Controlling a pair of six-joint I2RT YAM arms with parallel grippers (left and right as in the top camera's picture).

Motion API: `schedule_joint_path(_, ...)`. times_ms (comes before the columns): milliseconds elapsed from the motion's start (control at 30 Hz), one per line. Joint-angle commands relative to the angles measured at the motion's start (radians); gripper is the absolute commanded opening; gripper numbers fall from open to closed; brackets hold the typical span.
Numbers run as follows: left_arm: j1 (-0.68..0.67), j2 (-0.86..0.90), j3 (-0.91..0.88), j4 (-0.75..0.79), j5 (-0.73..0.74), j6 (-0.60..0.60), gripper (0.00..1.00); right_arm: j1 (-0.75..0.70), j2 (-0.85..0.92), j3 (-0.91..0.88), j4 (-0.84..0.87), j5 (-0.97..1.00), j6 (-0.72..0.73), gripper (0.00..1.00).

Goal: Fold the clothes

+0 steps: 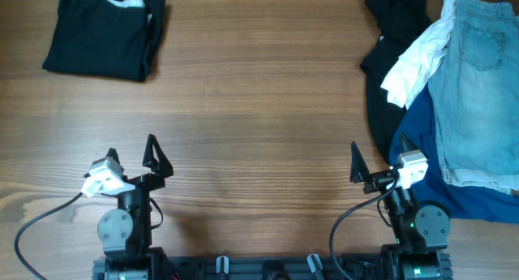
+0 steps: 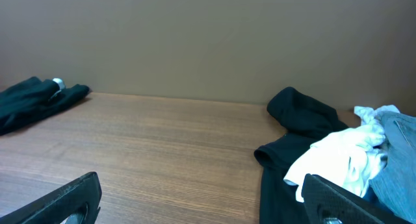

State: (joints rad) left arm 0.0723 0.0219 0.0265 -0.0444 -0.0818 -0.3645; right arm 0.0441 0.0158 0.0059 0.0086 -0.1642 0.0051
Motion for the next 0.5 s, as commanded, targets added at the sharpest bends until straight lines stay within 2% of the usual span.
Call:
schedule_joint_path(0,0.005,-0.019,-0.015,0.026,0.007,-0.009,1.00,-0.002,-0.011,-0.001,0.006,-0.016,-0.002,1.00)
schedule_joint_path(167,0.005,-0.019,-0.020,-0.025,0.006,-0.008,1.00,-0.002,-0.011,-0.001,0.006,-0.016,-0.002,1.00)
schedule_joint_path(333,0.005,-0.019,-0.020,-0.023,0.003,0.048,1.00,-0.002,-0.011,-0.001,0.006,-0.016,-0.002,1.00)
schedule_joint_path(467,0.005,-0.019,-0.020,-0.020,0.003,0.047,1.00,-0.002,-0.011,-0.001,0.006,-0.016,-0.003,1.00)
